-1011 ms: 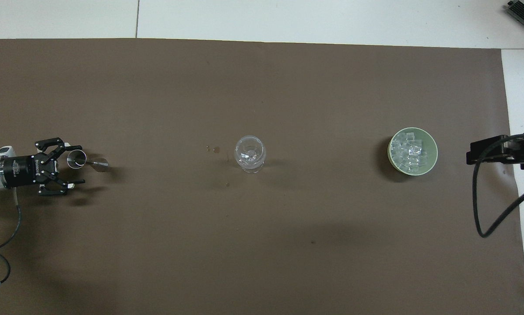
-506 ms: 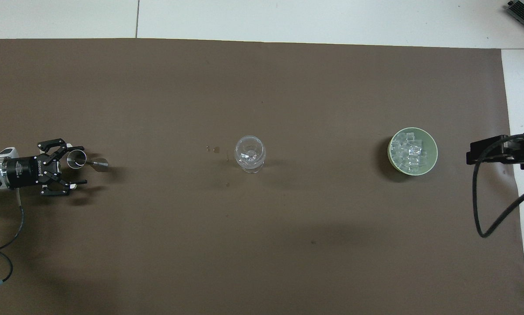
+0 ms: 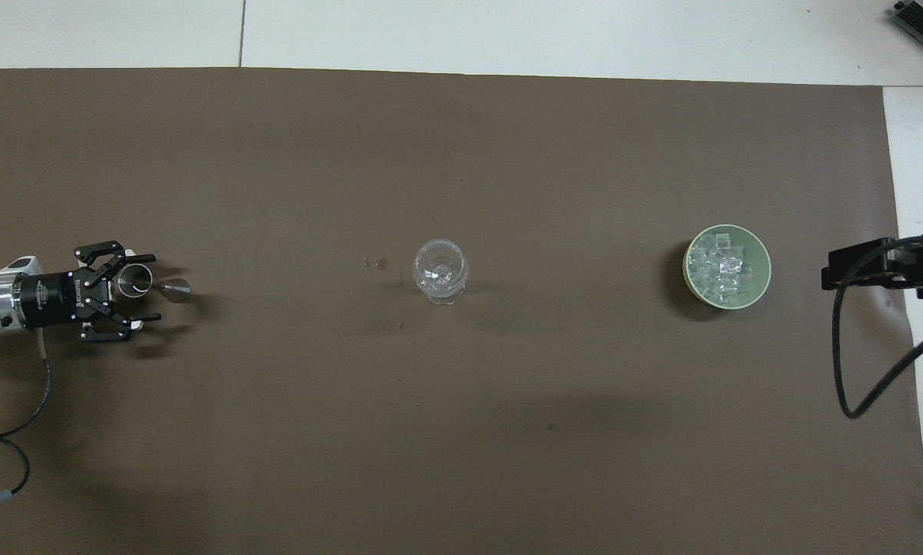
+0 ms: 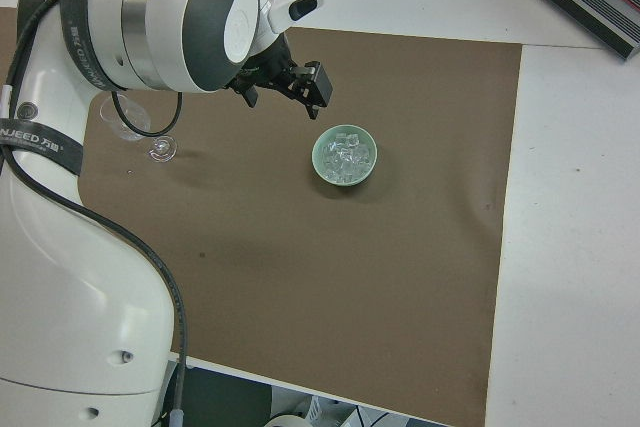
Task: Pour wine and add ice with both arms
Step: 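Close the left gripper on the silver cup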
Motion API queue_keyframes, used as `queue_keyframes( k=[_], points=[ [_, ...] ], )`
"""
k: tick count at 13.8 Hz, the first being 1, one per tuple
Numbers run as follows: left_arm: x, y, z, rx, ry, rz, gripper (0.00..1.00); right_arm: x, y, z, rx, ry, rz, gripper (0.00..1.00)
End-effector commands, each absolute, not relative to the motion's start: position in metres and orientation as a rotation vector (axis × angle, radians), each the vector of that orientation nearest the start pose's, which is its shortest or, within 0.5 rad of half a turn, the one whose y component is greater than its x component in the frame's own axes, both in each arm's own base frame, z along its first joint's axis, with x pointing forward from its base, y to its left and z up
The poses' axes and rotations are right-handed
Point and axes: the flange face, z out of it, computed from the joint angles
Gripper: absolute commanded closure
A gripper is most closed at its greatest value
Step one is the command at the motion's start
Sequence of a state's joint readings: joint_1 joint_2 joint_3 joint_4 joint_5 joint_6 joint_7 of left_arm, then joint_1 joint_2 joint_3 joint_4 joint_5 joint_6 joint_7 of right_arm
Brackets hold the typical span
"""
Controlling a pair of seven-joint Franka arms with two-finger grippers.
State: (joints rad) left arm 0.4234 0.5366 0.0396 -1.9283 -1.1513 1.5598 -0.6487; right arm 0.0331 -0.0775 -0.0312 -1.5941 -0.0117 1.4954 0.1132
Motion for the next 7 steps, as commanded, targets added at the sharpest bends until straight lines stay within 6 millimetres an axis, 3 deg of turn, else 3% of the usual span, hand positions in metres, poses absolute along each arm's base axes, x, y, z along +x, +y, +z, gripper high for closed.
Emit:
queue_keyframes(
  k=[1,4,7],
  points=[
    [0.5414,0.1572,0.2131,1.279,1.484,-1.0,0.0,0.5158,-0.0014,0.649,-3.135,0.142,0.036,0.0],
    [0.5415,0.1571,0.2141,1.279,1.483,-1.0,0.0,0.5158,-0.0014,0.649,-3.135,0.144,0.036,0.0],
    [0.5412,0.157,0.2131,1.285,1.478,-0.997,0.18,0.5158,-0.0014,0.649,-3.135,0.144,0.036,0.0]
  ],
)
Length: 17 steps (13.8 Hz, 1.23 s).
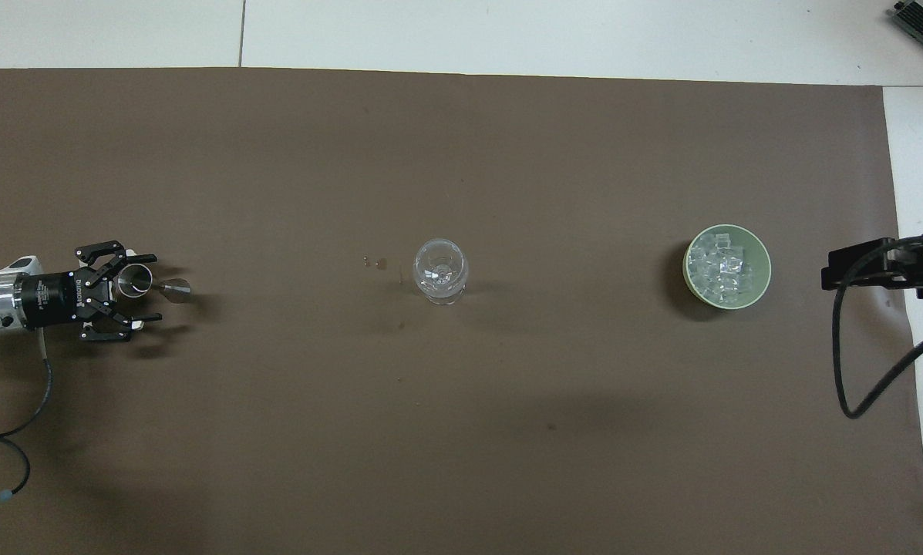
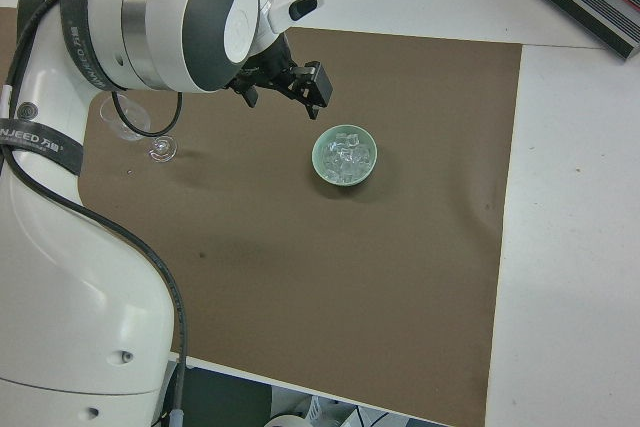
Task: Pour wine and add ice with both arms
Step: 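Close the left gripper on the silver cup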
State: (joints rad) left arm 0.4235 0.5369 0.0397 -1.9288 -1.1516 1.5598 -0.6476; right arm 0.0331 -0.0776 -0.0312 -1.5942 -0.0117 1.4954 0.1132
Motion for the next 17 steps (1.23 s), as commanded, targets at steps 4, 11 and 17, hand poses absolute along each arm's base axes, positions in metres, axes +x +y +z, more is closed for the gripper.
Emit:
queue_keyframes(
  k=[4,11,17],
  points=[
    [0.5411,0.1566,0.2133,1.296,1.461,-0.988,0.37,0.5154,-0.0012,0.6497,-3.133,0.144,0.034,0.0],
    [0.5403,0.1557,0.2132,1.298,1.452,-0.991,0.5,0.5158,-0.0014,0.649,-3.135,0.144,0.036,0.0],
    [0.5399,0.1548,0.2137,1.297,1.445,-0.998,0.71,0.5154,-0.0014,0.6497,-3.135,0.144,0.034,0.0]
  ],
)
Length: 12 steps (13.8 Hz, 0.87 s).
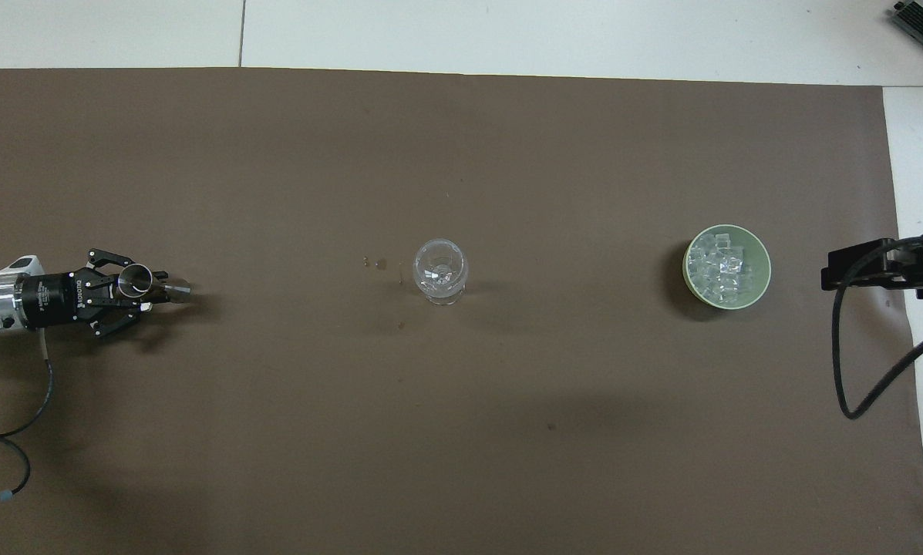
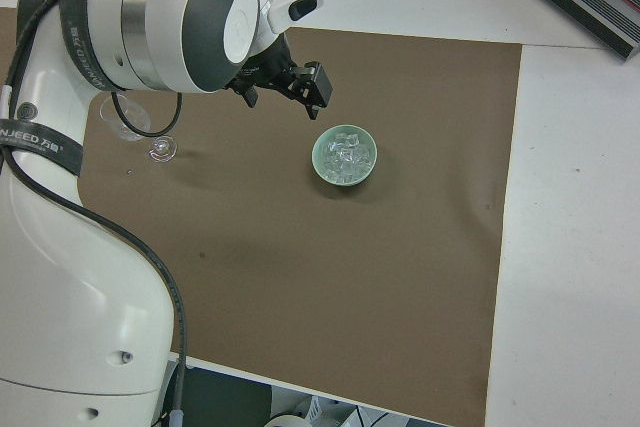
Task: Pour wine and add ice with both arms
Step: 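Close the left gripper on the silver cup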
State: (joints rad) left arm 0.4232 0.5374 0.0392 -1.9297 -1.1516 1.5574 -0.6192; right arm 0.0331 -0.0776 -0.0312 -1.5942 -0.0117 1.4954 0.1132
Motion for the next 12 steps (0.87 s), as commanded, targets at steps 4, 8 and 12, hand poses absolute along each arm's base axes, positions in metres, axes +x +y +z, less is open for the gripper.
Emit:
queue_keyframes(
  k=[4,8,12],
  points=[
    [0.5404,0.1551,0.2149,1.3,1.444,-0.995,0.84,0.5154,-0.0014,0.6505,-3.135,0.144,0.032,0.0],
    [0.5424,0.1567,0.2176,1.301,1.442,-0.992,0.95,0.5153,-0.0012,0.6497,-3.133,0.144,0.034,0.0],
    [0.5462,0.1525,0.2205,1.305,1.437,-0.999,1.0,0.5154,-0.0014,0.6505,-3.135,0.144,0.032,0.0]
  ],
)
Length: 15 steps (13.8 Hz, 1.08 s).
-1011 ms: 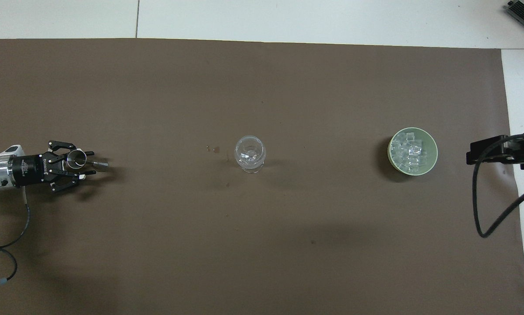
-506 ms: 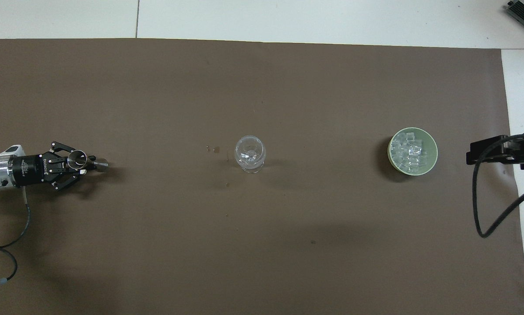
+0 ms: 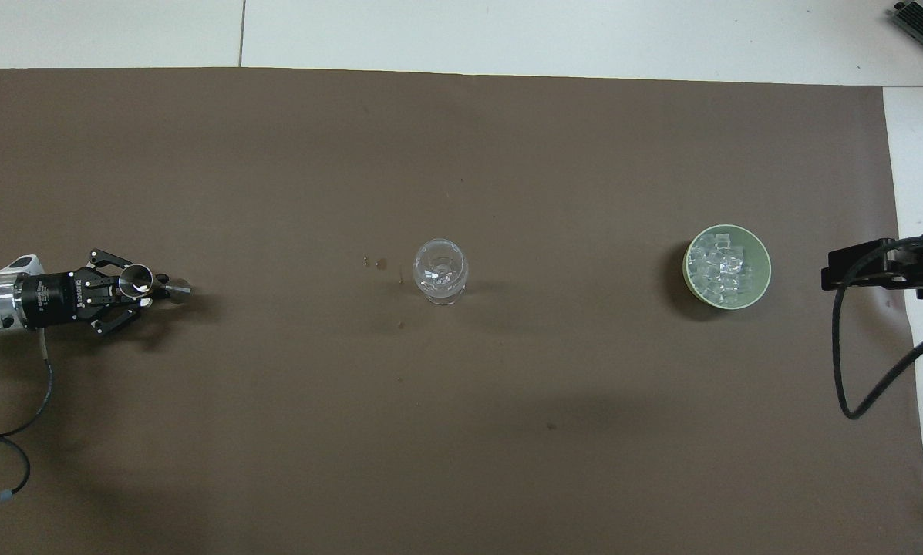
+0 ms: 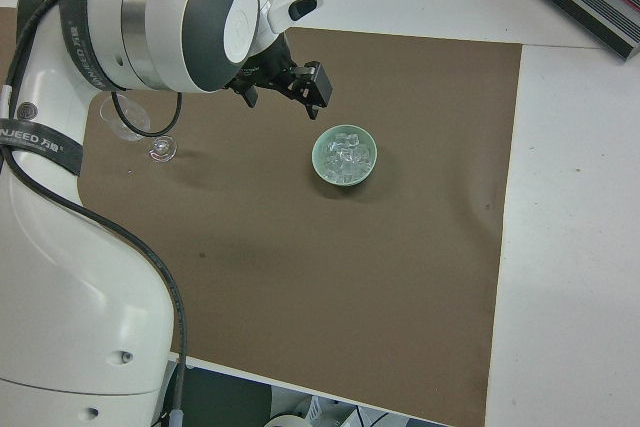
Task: Pour wine and add ice with both arms
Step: 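Lift the silver cup with the left gripper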
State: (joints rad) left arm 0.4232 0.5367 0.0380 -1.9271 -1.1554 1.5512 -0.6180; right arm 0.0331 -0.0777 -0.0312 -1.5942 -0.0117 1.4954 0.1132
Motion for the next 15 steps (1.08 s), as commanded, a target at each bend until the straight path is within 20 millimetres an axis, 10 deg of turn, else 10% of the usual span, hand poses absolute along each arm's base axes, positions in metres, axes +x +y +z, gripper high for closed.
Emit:
queue_keyframes(
  k=[1,15],
  points=[
    [0.548,0.151,0.222,1.306,1.438,-1.001,1.0,0.515,-0.001,0.65,-3.133,0.144,0.032,0.0],
    [0.596,0.089,0.268,1.334,1.341,-0.92,1.0,0.516,-0.001,0.649,-3.135,0.144,0.036,0.0]
  ],
)
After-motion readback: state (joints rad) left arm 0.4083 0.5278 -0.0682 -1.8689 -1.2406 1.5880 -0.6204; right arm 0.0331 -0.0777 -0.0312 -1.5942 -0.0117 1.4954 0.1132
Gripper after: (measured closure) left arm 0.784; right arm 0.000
